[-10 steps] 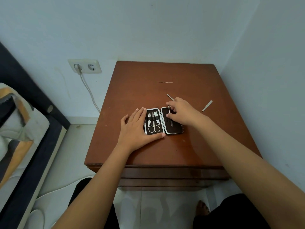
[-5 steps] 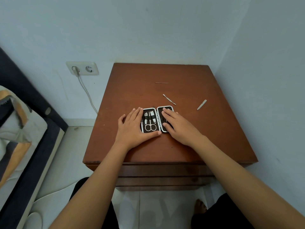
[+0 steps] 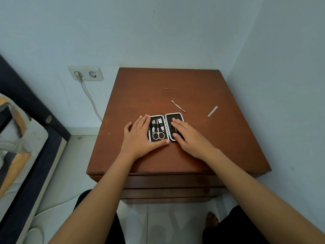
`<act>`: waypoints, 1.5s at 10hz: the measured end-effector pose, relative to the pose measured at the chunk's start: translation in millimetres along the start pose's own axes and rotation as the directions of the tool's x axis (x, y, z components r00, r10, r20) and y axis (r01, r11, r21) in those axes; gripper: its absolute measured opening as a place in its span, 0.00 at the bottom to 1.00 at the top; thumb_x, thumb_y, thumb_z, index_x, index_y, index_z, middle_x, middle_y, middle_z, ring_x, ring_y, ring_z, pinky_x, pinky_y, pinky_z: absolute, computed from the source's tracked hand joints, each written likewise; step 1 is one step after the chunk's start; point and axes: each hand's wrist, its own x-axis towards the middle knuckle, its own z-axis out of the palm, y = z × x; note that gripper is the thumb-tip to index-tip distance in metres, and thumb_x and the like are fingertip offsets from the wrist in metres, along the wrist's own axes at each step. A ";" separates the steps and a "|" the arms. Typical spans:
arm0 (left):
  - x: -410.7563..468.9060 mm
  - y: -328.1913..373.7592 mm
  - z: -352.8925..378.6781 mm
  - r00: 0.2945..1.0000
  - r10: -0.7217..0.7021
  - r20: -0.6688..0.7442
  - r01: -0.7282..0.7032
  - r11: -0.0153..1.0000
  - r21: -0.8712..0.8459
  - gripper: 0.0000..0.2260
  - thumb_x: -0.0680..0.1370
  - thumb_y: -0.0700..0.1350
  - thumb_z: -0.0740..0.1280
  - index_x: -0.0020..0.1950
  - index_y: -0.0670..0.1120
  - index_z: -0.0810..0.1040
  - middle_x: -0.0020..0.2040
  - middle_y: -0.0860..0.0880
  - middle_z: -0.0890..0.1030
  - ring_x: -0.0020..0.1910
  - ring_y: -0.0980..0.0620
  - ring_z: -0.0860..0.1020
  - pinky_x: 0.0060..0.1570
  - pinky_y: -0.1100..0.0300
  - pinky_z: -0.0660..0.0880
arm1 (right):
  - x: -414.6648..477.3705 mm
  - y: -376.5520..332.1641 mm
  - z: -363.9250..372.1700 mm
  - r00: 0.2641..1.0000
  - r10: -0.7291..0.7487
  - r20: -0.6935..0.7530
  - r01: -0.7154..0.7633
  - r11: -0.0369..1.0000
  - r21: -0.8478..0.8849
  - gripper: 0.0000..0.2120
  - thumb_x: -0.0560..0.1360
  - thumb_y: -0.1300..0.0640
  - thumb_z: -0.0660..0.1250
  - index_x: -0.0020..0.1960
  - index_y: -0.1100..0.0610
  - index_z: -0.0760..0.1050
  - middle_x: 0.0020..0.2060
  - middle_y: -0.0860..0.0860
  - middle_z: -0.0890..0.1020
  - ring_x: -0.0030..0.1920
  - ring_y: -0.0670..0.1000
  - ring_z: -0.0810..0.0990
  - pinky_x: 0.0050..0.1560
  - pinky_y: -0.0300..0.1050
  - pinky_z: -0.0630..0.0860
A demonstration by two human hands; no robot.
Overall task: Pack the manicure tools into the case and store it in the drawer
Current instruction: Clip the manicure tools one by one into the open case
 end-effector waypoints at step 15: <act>-3.4 1.1 -10.5 1.000 0.004 -0.007 -0.003 1.000 0.026 0.52 0.60 0.79 0.51 0.77 0.49 0.54 0.77 0.52 0.56 0.76 0.57 0.50 0.72 0.52 0.45 | -6.8 53.2 -57.3 0.899 0.420 -0.126 -0.406 0.905 0.124 0.02 0.72 0.59 0.69 0.41 0.55 0.79 0.42 0.52 0.74 0.37 0.45 0.70 0.36 0.34 0.65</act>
